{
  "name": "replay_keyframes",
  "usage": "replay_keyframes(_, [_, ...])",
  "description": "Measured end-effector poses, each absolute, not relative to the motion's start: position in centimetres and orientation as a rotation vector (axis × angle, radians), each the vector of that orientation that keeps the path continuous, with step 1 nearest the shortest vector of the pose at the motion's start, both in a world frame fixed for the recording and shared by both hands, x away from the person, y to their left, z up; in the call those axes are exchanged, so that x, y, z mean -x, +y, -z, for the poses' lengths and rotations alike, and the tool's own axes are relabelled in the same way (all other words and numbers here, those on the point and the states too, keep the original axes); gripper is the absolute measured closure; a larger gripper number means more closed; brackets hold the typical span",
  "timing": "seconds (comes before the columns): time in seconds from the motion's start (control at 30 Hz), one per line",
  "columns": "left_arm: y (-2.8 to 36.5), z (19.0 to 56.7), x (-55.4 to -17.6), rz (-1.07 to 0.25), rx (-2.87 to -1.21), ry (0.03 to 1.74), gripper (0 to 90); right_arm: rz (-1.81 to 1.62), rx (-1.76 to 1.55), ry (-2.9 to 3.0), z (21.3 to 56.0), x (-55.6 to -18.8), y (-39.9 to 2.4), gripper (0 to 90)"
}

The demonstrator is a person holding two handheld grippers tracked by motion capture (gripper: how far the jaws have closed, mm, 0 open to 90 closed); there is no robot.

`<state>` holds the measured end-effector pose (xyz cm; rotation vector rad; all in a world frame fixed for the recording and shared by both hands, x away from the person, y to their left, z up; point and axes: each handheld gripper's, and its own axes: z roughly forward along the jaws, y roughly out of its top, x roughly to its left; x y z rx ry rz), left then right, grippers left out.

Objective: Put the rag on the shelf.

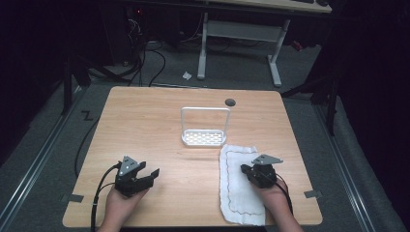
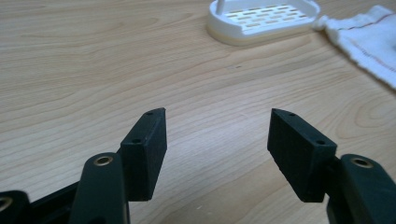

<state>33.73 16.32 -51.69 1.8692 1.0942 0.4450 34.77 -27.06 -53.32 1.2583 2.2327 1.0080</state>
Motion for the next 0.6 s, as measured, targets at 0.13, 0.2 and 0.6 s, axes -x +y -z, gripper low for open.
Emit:
replay_keyframes(0.13, [15.9, 51.8, -33.8, -0.409, -1.873, 1.103, 37.2, -1.031, -1.217, 2.278, 53.3, -34.4, -25.7, 86.2])
replay_keyframes(0.2, [15.6, 51.8, -33.8, -0.396, -1.871, 1.099, 36.6, -1.043, -1.17, 2.32, 53.3, -34.1, -24.3, 86.2])
replay_keyframes(0.6, [10.0, 52.1, -31.7, -0.268, -1.971, 0.942, 39.4, -1.089, -0.937, 2.477, 53.4, -32.1, -17.4, 83.9])
